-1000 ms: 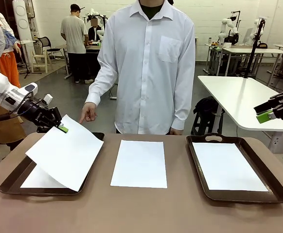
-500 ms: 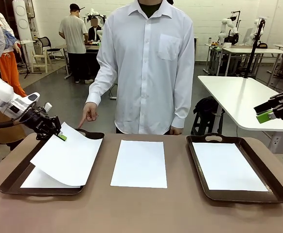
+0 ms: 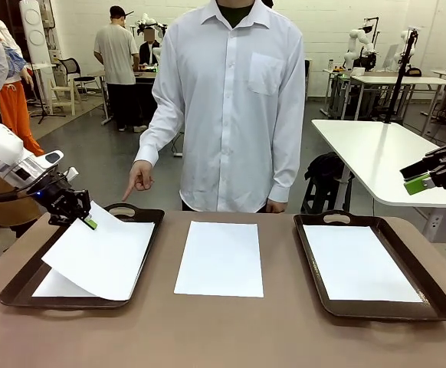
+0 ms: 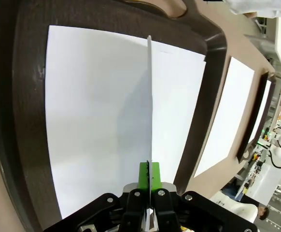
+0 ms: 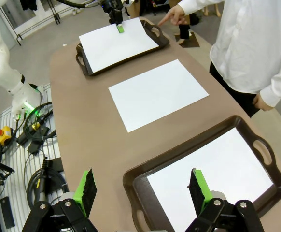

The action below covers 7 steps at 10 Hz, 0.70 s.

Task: Sort the A4 documents.
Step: Place the A4 Paper in the designated Handle tray.

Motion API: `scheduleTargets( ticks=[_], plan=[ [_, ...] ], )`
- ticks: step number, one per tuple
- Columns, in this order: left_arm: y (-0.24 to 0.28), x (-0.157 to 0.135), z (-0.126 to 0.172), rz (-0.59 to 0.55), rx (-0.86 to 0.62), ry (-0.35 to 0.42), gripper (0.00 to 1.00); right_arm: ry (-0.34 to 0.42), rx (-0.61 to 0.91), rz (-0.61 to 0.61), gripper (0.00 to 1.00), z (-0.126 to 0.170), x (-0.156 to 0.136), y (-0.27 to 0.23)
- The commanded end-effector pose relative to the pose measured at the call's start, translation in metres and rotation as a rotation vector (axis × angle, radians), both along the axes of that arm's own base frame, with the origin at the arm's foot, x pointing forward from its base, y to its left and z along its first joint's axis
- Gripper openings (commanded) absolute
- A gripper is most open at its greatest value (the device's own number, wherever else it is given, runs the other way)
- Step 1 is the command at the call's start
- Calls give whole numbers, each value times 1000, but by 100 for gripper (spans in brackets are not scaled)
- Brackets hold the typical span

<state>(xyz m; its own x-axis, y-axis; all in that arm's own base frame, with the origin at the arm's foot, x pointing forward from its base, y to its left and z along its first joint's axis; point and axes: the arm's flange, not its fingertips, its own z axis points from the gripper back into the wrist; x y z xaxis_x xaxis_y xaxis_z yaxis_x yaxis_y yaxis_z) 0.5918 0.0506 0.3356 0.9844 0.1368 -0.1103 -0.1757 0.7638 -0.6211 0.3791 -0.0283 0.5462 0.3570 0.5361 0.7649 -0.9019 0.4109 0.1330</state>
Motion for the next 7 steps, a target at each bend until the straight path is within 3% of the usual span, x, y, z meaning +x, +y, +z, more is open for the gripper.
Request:
scheduleTargets(
  ticks=[1, 7],
  plan=[
    [-4, 11, 3, 13, 63, 9, 1, 5, -4, 0, 100, -2, 0, 1],
    [-2, 11, -13, 52, 185, 56, 1, 5, -4, 0, 100, -2, 0, 1]
  ],
)
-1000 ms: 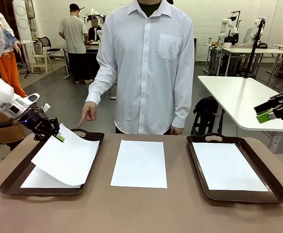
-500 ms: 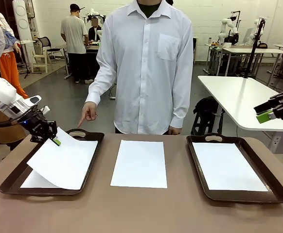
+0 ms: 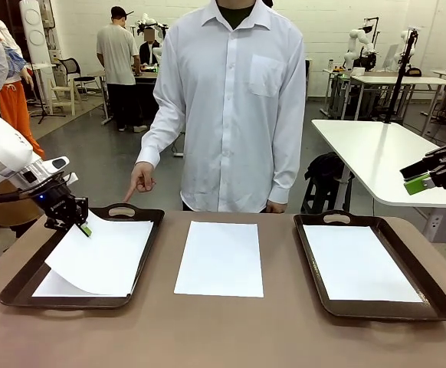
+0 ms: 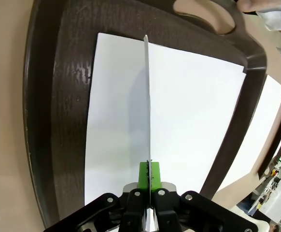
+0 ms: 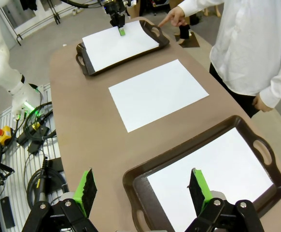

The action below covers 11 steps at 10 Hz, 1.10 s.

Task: Sort the A4 documents.
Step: Place the A4 Paper in the designated Handle tray.

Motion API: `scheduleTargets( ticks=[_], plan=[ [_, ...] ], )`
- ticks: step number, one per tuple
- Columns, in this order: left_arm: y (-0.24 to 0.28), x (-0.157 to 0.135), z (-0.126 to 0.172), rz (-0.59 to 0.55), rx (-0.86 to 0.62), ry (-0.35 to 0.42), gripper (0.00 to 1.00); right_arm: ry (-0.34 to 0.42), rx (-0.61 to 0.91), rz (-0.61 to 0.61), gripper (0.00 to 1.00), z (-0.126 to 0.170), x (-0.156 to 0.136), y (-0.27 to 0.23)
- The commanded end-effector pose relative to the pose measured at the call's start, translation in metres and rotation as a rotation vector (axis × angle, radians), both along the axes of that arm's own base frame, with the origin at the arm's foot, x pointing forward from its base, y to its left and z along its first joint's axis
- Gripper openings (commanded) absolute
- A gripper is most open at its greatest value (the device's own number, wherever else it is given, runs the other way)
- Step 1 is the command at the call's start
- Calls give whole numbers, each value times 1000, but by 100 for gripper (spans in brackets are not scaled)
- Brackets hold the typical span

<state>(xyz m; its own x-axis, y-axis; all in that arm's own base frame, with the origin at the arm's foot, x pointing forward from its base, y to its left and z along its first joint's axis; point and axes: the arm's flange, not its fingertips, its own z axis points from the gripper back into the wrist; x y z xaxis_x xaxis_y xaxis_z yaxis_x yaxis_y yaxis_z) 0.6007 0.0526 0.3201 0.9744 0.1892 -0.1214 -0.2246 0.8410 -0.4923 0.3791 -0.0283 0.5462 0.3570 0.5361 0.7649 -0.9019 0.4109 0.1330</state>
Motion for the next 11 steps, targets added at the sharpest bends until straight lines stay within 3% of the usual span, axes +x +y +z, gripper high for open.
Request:
scheduleTargets(
  ticks=[1, 2, 3, 4, 5, 6, 7, 8, 9, 10, 11],
  plan=[
    [-4, 2, 3, 11, 38, 35, 6, 5, -4, 0, 100, -2, 0, 1],
    [-4, 3, 7, -7, 42, 28, 21, 5, -4, 0, 100, -2, 0, 1],
    [-5, 5, 10, -19, 51, 19, 26, 5, -4, 0, 100, -2, 0, 1],
    [-5, 7, 12, -27, 57, 17, 24, 5, -4, 0, 100, -2, 0, 1],
    [-5, 10, 15, -32, 65, 10, 46, 5, -4, 0, 100, -2, 0, 1],
    [-6, 11, 19, -39, 81, 3, 44, 5, -4, 0, 100, -2, 0, 1],
    [-7, 11, 22, -38, 103, 2, 65, 5, -4, 0, 100, -2, 0, 1],
    [-7, 11, 25, -37, 115, 2, 64, 5, -4, 0, 100, -2, 0, 1],
    [-6, 9, 29, -29, 132, -1, 85, 5, -4, 0, 100, -2, 0, 1],
    [-4, 6, 32, -15, 131, -2, 84, 5, -4, 0, 100, -2, 0, 1],
    [-1, 3, 35, 3, 133, -5, 100, 5, -4, 0, 100, -2, 0, 1]
  ],
)
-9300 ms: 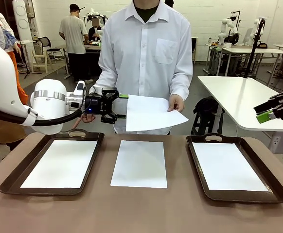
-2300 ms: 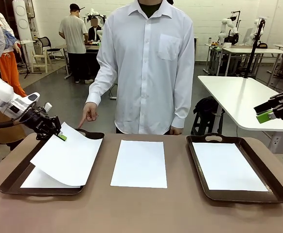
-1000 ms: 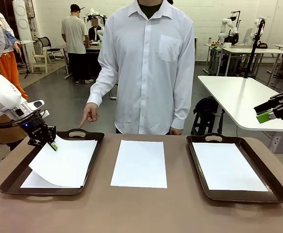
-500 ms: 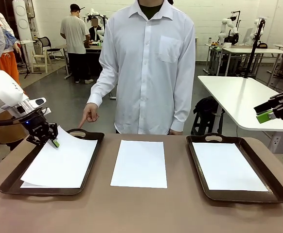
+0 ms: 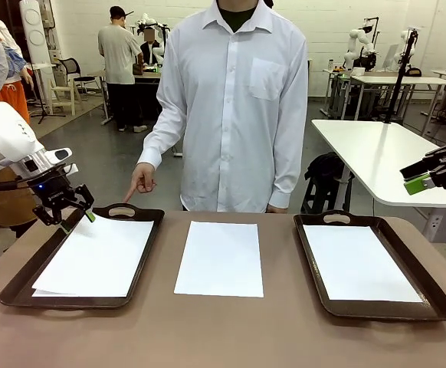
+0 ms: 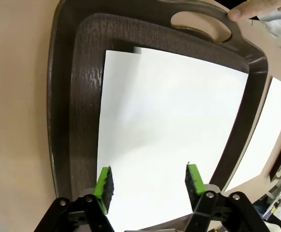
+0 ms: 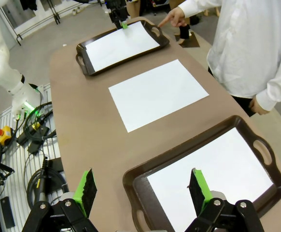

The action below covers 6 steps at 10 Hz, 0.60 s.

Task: Sort the A4 documents.
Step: Place the A4 Paper in the designated Handle tray.

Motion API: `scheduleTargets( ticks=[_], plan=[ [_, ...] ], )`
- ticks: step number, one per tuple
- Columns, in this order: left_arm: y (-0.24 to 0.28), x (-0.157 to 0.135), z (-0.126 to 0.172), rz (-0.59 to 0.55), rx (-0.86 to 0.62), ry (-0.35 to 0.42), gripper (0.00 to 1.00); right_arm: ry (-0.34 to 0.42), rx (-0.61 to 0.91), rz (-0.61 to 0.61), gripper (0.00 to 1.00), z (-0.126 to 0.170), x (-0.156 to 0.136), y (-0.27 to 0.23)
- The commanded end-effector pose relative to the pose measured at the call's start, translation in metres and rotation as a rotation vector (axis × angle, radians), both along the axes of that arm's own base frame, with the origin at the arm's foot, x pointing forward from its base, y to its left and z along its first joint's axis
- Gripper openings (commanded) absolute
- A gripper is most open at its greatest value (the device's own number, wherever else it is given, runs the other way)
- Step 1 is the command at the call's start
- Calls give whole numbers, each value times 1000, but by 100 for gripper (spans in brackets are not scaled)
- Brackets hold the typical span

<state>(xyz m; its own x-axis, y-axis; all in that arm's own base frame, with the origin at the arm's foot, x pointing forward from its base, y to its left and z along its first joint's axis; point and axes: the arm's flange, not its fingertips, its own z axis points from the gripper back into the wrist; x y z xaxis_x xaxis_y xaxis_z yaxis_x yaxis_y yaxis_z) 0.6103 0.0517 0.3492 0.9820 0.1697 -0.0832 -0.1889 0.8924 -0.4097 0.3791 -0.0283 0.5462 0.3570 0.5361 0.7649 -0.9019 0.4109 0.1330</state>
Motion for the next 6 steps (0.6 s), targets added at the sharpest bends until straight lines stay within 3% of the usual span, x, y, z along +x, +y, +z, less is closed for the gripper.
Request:
scheduleTargets(
  ticks=[1, 3, 4, 5, 6],
  plan=[
    [-1, -9, 10, 39, 39, 1, 100, 5, -4, 0, 100, -2, 0, 1],
    [-8, -6, 13, 40, 2, 1, 98, 5, -4, 0, 100, -2, 0, 1],
    [-12, -6, 10, 18, -114, 31, 98, 5, -4, 0, 100, -2, 0, 1],
    [-1, -2, 12, 15, 0, -11, 98, 5, -4, 0, 100, -2, 0, 1],
    [-1, -2, 12, 15, 0, -11, 98, 5, -4, 0, 100, -2, 0, 1]
  ],
)
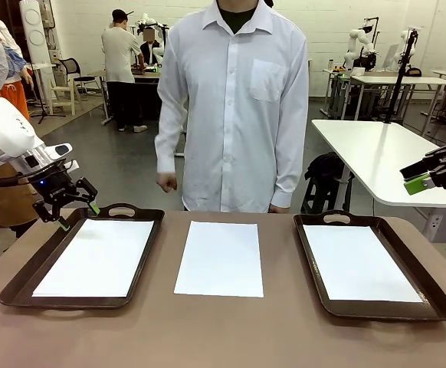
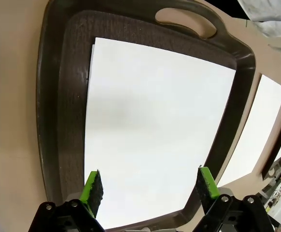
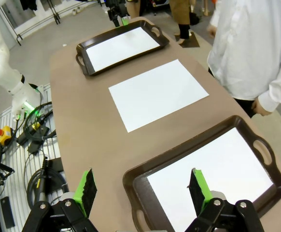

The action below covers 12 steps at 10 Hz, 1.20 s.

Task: Sort the A4 documents.
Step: Place the A4 Paper in the designated Handle tray, then receive the A4 Paper.

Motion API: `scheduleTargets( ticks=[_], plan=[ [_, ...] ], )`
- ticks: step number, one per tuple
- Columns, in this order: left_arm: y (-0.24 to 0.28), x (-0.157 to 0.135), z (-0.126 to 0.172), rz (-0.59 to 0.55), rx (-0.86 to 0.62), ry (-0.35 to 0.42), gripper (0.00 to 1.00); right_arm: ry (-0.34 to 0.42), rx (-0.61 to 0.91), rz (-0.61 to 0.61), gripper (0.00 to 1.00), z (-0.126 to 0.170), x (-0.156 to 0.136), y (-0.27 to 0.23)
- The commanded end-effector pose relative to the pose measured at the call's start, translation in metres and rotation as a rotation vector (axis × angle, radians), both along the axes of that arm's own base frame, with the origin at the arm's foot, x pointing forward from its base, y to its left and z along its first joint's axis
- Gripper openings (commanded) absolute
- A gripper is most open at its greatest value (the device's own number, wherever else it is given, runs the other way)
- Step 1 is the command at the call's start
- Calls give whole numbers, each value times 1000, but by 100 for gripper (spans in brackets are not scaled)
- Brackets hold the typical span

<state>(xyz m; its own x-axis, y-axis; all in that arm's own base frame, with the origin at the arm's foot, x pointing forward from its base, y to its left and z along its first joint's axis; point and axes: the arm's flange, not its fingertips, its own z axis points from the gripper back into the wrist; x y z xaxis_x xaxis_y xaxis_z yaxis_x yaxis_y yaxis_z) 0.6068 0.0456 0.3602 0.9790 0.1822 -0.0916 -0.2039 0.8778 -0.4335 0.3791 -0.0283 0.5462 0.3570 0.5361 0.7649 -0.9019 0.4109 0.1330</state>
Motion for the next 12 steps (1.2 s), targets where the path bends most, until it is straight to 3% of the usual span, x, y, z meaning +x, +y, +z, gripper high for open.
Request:
scheduleTargets(
  ticks=[1, 9, 10, 11, 12],
  plan=[
    [5, 1, 1, 0, 28, -14, 98, 5, -4, 0, 100, -2, 0, 1],
    [4, 0, 0, 5, 7, -4, 100, 5, -4, 0, 100, -2, 0, 1],
    [-13, 4, 20, -46, 21, -24, 100, 5, -4, 0, 100, -2, 0, 1],
    [-37, 8, 56, -163, 51, -106, 100, 5, -4, 0, 100, -2, 0, 1],
    [-56, 5, 102, -274, 151, -264, 100, 5, -4, 0, 100, -2, 0, 1]
  ],
)
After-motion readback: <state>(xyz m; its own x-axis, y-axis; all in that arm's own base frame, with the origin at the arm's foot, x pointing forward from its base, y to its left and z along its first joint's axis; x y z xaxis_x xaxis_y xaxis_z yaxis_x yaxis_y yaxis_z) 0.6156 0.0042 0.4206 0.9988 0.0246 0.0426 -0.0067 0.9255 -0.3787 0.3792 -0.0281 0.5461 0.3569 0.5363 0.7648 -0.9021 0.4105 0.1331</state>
